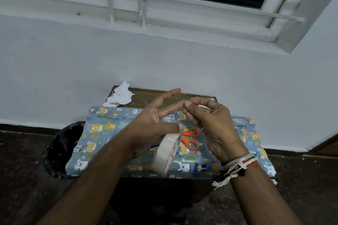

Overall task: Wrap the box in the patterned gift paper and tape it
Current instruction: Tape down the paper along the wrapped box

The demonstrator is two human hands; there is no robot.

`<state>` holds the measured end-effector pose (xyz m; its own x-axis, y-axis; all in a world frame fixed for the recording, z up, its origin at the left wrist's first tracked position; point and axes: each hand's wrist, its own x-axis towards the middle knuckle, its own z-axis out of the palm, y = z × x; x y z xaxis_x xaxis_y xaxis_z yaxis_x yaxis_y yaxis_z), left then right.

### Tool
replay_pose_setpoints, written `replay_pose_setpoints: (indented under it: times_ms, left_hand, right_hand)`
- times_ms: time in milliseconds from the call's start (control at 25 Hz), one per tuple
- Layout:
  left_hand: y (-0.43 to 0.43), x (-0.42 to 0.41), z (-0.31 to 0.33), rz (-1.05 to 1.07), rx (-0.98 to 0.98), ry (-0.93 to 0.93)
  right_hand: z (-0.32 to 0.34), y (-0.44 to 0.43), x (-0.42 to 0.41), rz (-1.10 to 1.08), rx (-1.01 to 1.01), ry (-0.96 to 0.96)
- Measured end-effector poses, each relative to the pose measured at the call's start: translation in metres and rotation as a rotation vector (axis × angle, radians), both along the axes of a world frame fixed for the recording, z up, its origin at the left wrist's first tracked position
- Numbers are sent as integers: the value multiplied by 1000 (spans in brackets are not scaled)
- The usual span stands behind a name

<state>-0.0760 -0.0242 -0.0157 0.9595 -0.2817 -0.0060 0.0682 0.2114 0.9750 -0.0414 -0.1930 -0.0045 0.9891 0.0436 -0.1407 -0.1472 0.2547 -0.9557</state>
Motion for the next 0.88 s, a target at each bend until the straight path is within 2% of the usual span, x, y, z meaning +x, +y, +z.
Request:
replay_pose_setpoints:
  times_ms: [80,280,440,560,680,880]
  left_hand:
    - [-6,0,3,-2,-8,14]
    - [-21,4,-3,-71,-32,30]
    - [-34,8,-9,-84,-71,96]
    - [-36,12,-11,-50,-71,182]
    - [-42,12,-13,-59,-91,263]
    - [-45,13,-12,-65,-105,305]
  right_hand:
    - [0,-4,0,0,-4,-15]
    - [2,-28,1,7,-236,-195]
    - [-1,-48,2,1,-298,-249]
    - [-7,-65,9,-28,-312,-229]
    - [-19,-76,13,18,-407,-148]
    - [-30,-77,20,60,-509,-135]
